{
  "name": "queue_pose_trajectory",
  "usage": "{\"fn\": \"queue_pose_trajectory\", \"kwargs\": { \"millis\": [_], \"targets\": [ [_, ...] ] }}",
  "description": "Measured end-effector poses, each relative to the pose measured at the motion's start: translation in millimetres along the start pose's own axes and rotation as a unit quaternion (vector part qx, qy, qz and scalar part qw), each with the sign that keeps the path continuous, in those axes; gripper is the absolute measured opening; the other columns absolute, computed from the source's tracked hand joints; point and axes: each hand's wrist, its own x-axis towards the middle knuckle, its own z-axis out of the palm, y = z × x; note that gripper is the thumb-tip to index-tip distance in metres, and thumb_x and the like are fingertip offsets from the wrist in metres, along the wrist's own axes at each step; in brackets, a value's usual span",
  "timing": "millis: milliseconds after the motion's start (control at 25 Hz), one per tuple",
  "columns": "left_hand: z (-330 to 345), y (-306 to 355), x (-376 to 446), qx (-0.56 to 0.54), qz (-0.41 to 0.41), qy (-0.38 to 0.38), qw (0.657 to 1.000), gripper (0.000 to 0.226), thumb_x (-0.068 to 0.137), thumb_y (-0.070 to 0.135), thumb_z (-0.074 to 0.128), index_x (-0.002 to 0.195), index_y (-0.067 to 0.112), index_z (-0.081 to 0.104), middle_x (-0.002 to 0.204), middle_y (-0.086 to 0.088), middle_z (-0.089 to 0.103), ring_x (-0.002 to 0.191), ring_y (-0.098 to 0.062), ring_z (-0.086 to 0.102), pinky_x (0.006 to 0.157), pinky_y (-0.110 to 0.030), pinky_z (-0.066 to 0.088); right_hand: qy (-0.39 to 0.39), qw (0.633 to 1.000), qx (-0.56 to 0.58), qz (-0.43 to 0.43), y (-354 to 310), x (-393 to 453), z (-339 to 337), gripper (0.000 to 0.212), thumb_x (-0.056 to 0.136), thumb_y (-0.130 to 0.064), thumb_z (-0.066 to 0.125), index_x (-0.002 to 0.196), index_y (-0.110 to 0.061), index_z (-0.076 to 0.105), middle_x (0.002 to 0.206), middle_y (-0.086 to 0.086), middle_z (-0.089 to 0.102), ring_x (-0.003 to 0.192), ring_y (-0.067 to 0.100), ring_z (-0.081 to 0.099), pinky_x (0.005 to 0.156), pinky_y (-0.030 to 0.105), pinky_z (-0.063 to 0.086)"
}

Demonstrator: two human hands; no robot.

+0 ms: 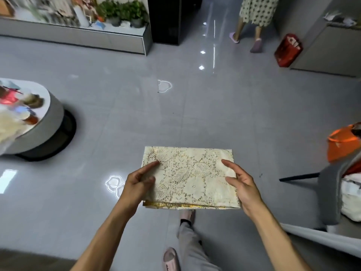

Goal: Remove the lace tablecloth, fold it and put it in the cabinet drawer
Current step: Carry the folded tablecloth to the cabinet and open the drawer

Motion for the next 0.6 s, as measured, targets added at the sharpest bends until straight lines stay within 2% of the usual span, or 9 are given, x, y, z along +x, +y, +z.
{"fn": "queue_pose_trajectory", "kwargs": {
  "millis": [160, 240, 280, 360, 480, 560, 600],
  "targets": [
    [-53, 28, 91, -0.013, -0.036, 0.061, 0.997, 0.049, 0.092, -0.007, 0.051, 0.115, 0.031, 0.072, 0.125, 0.007, 0.068, 0.105, -0.012, 0.067, 0.076, -0.020, 0.054, -0.034, 0.999, -0.009, 0.014, -29, 108, 57, 0.058, 0.090, 0.013, 0.050, 0.120, -0.034, 0.065, 0.126, -0.030, 0.063, 0.122, -0.018, 0.047, 0.094, 0.011, 0.037],
    [-76, 58, 147, -0.007, -0.050, 0.073, 0.996, 0.049, 0.093, -0.007, 0.049, 0.116, 0.030, 0.071, 0.127, 0.006, 0.066, 0.109, -0.019, 0.066, 0.083, -0.028, 0.056, -0.044, 0.999, -0.019, 0.022, -52, 174, 84, 0.061, 0.090, 0.014, 0.050, 0.120, -0.038, 0.065, 0.126, -0.031, 0.062, 0.125, -0.016, 0.045, 0.094, 0.007, 0.038],
    [-88, 77, 176, -0.003, -0.049, 0.076, 0.996, 0.049, 0.093, -0.006, 0.048, 0.117, 0.030, 0.071, 0.129, 0.007, 0.064, 0.111, -0.018, 0.064, 0.087, -0.028, 0.055, -0.046, 0.998, -0.027, 0.018, -69, 208, 99, 0.063, 0.090, 0.014, 0.050, 0.122, -0.038, 0.063, 0.130, -0.031, 0.058, 0.127, -0.010, 0.046, 0.095, 0.002, 0.039],
    [-115, 114, 229, 0.013, -0.031, 0.081, 0.996, 0.049, 0.094, -0.007, 0.048, 0.118, 0.030, 0.070, 0.129, 0.009, 0.063, 0.108, -0.009, 0.062, 0.083, -0.022, 0.052, -0.062, 0.997, -0.053, -0.002, -104, 274, 130, 0.064, 0.090, 0.014, 0.049, 0.129, -0.036, 0.059, 0.135, -0.028, 0.052, 0.129, 0.002, 0.049, 0.097, -0.001, 0.037],
    [-163, 163, 302, -0.006, -0.023, 0.107, 0.994, 0.050, 0.093, -0.008, 0.049, 0.114, 0.032, 0.071, 0.120, 0.011, 0.066, 0.090, -0.003, 0.069, 0.068, -0.012, 0.051, -0.095, 0.993, -0.062, -0.010, -158, 365, 175, 0.063, 0.090, 0.013, 0.049, 0.127, -0.037, 0.059, 0.134, -0.026, 0.054, 0.120, -0.021, 0.046, 0.086, -0.006, 0.034],
    [-200, 192, 359, -0.022, -0.008, 0.119, 0.993, 0.052, 0.093, -0.010, 0.049, 0.114, 0.032, 0.071, 0.122, 0.011, 0.067, 0.094, 0.001, 0.069, 0.069, -0.010, 0.051, -0.110, 0.992, -0.065, -0.014, -190, 429, 210, 0.060, 0.091, 0.011, 0.049, 0.125, -0.037, 0.062, 0.130, -0.030, 0.057, 0.114, -0.027, 0.046, 0.084, -0.007, 0.033],
    [-218, 204, 390, -0.032, -0.003, 0.122, 0.992, 0.053, 0.093, -0.011, 0.049, 0.114, 0.033, 0.071, 0.122, 0.010, 0.068, 0.097, -0.002, 0.069, 0.073, -0.013, 0.053, -0.117, 0.991, -0.065, -0.011, -204, 461, 228, 0.060, 0.091, 0.010, 0.049, 0.123, -0.039, 0.063, 0.127, -0.032, 0.059, 0.116, -0.027, 0.044, 0.085, -0.007, 0.033]
  ]
}}
